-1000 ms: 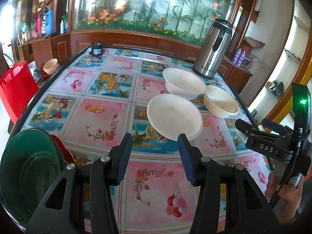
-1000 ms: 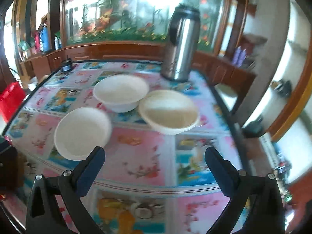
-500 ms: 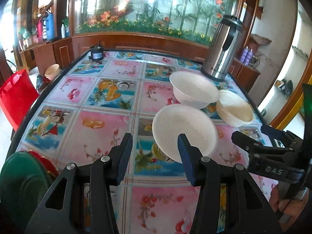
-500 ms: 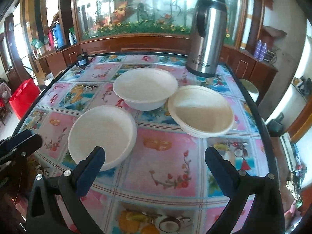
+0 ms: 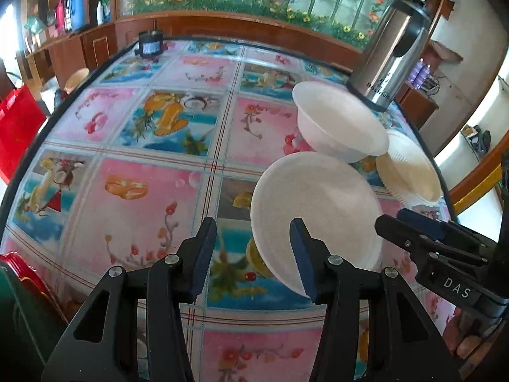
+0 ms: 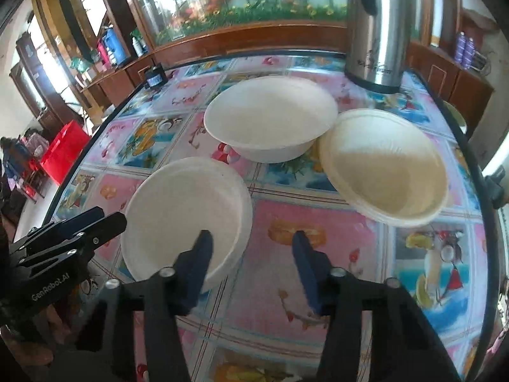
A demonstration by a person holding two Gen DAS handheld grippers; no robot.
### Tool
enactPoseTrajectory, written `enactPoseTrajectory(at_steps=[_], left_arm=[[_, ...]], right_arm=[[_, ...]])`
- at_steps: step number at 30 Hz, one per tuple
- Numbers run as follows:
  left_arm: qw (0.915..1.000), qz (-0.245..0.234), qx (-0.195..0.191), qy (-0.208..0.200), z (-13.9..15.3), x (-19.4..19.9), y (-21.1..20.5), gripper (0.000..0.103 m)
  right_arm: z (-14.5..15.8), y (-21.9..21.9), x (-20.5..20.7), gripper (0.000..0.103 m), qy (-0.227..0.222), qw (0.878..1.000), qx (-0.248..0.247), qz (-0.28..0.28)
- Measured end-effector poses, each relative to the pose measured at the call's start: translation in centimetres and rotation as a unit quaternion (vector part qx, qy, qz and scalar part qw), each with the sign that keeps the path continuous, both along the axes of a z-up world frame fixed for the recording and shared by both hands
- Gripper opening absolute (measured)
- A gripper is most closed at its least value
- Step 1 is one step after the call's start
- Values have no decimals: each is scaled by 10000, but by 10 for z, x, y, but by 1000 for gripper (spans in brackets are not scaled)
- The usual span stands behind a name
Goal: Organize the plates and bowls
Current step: 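Reach the left tool to a white paper plate and grip its rim, then lift the white plate with the left tool and carry it toward the basin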
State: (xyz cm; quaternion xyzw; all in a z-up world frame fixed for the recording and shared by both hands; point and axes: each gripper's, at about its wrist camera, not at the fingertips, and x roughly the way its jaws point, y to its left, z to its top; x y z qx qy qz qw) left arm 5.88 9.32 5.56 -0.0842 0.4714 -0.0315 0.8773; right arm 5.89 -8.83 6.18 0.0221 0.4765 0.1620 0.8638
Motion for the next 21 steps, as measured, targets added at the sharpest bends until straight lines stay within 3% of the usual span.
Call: enactPoseTrajectory(at_steps=[5,10,13,21], left_arm=[[9995,0,-96,293,-11,13,-2,48],[9988,-36,-170,450,-20,18,-4,47],[9986,-82,-97,517,-26,20,-6,15],[9986,-118,-222,467,-24,11,-1,14]], right_arm=[[-6,9,13,39,150,9996,-134,173],[-15,10,20,17,433,9987,16,261],[-17,12,18,13,449,9985,-21,308],[-11,11,10,11,429,9984,27,378]])
